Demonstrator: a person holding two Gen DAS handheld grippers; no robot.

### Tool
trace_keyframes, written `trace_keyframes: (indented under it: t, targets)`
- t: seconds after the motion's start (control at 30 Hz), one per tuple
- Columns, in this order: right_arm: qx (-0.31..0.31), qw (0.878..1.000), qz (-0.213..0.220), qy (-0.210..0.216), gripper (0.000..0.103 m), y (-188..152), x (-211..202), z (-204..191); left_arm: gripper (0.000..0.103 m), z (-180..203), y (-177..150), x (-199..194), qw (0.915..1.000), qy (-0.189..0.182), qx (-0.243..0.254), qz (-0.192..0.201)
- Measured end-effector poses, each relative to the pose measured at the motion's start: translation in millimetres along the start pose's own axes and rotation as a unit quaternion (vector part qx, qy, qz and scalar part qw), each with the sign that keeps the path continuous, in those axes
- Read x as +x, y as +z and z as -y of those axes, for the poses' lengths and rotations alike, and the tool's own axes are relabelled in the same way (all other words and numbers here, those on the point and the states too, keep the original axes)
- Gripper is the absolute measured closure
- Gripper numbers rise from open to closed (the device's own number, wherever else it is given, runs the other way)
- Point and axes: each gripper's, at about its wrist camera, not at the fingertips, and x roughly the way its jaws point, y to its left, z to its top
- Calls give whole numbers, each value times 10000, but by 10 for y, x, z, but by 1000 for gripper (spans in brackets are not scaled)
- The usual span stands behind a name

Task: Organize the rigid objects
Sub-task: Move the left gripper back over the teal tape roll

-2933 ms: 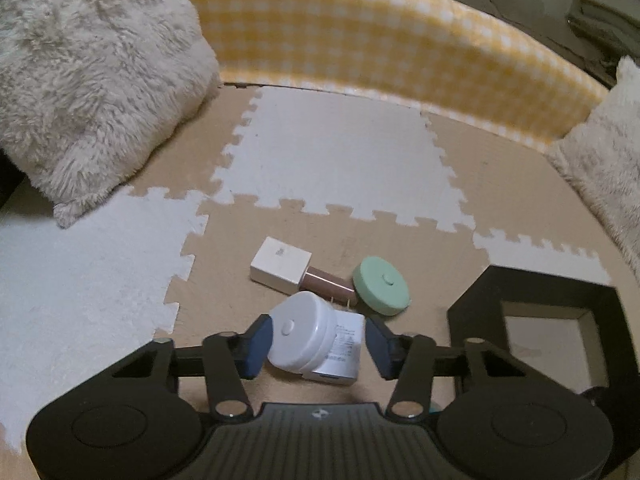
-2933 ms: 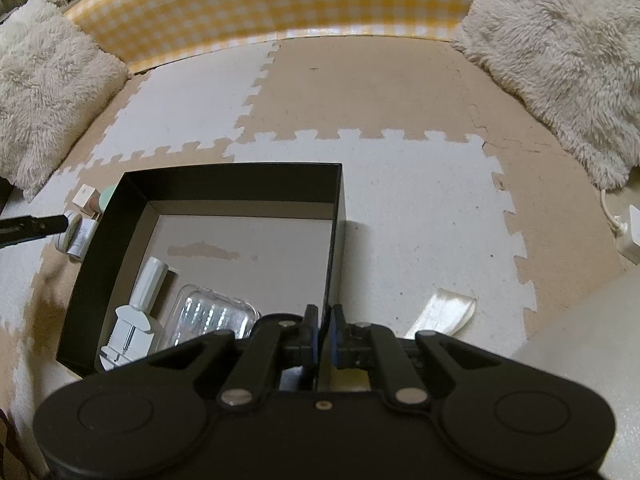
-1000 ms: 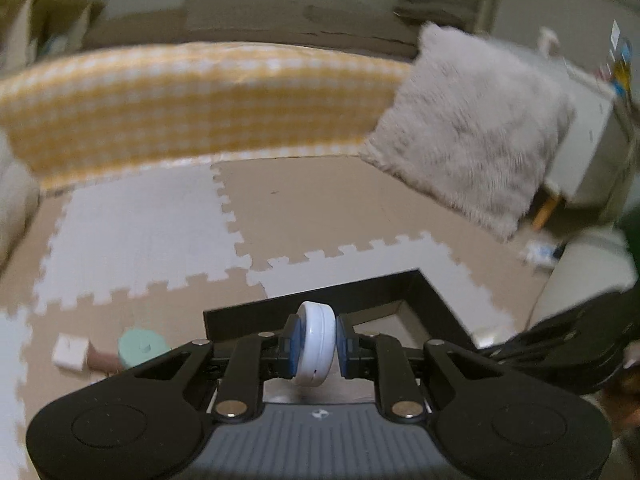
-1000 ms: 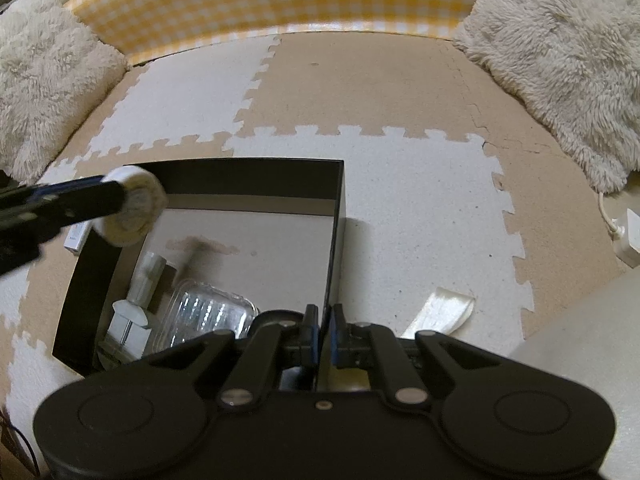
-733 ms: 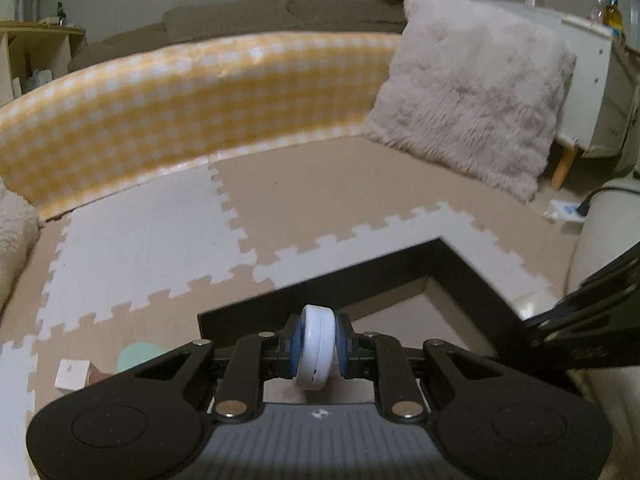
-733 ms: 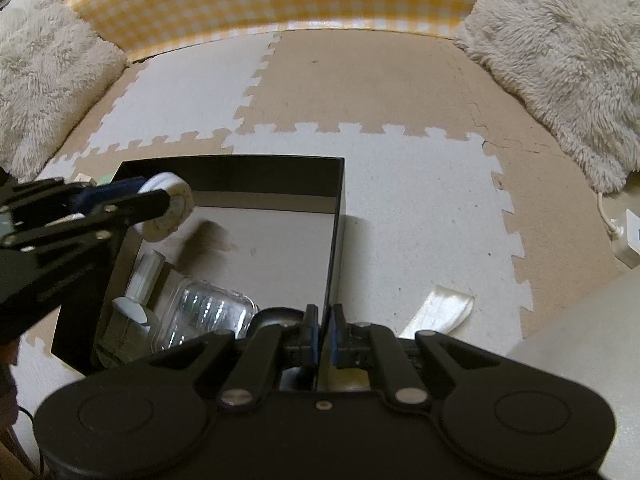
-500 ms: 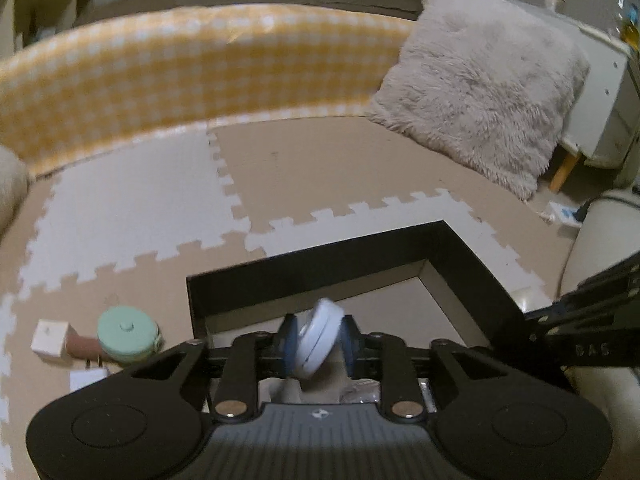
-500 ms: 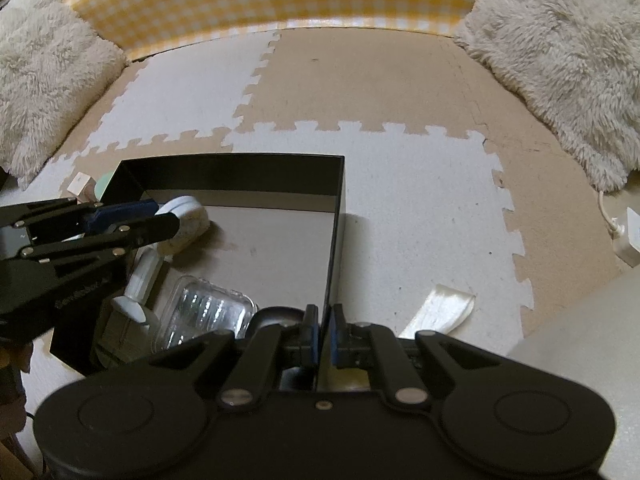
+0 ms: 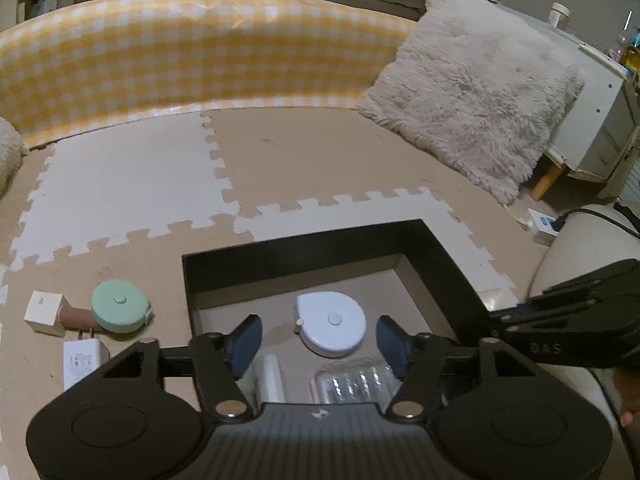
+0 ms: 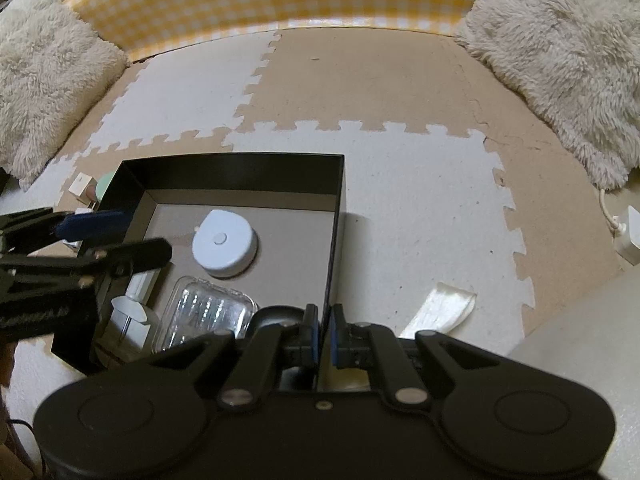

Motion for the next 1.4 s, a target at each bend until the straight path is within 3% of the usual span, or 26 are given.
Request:
trace_keyframes:
  t: [0.43,0.7,1.17,1.4]
  targets:
    - [80,10000,-30,49,96,0,-2,22,7,126,-17,-213,10000,-44,-20,-48]
    - [134,9999,1,95,96,-7,-1,39,0,122,-30,-369,9999,109,-26,-10]
    - [182,9997,-6,150,95,-14,18,76,0,-162,-37,-664,9977,418,-508,141]
    - [190,9997,0,130,94,-19,11,75,0,-446,-12,-790,9930,782,-840,264]
